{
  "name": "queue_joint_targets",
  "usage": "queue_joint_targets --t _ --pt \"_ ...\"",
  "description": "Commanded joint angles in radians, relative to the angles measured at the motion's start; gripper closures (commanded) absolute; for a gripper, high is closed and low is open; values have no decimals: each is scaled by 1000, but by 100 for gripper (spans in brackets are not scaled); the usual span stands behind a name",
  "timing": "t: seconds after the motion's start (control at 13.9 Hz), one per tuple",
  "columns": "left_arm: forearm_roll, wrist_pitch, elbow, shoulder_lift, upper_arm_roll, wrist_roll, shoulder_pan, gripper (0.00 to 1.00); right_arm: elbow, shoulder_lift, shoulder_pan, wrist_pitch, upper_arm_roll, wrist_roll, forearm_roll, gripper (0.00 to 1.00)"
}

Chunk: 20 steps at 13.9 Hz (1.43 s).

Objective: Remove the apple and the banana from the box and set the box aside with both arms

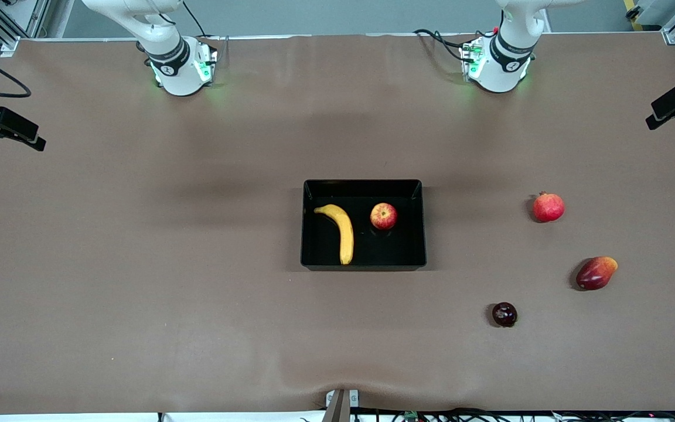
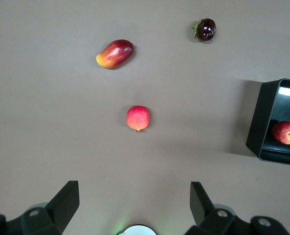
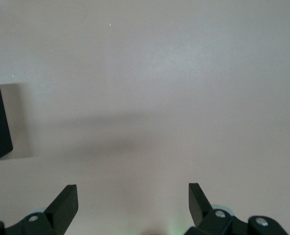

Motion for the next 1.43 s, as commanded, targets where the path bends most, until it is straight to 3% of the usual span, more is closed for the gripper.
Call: queue_joint_targets --t 0.0,1.0,1.36 --pt "4 -10 21 -6 -1 1 1 0 19 9 -2 -8 2 -13 2 0" --pt "-7 -9 38 8 -10 -39 -14 0 19 9 -7 -9 2 -13 2 0" --pt "-7 23 27 76 -45 -39 -63 0 19 9 -7 -9 2 -14 2 0"
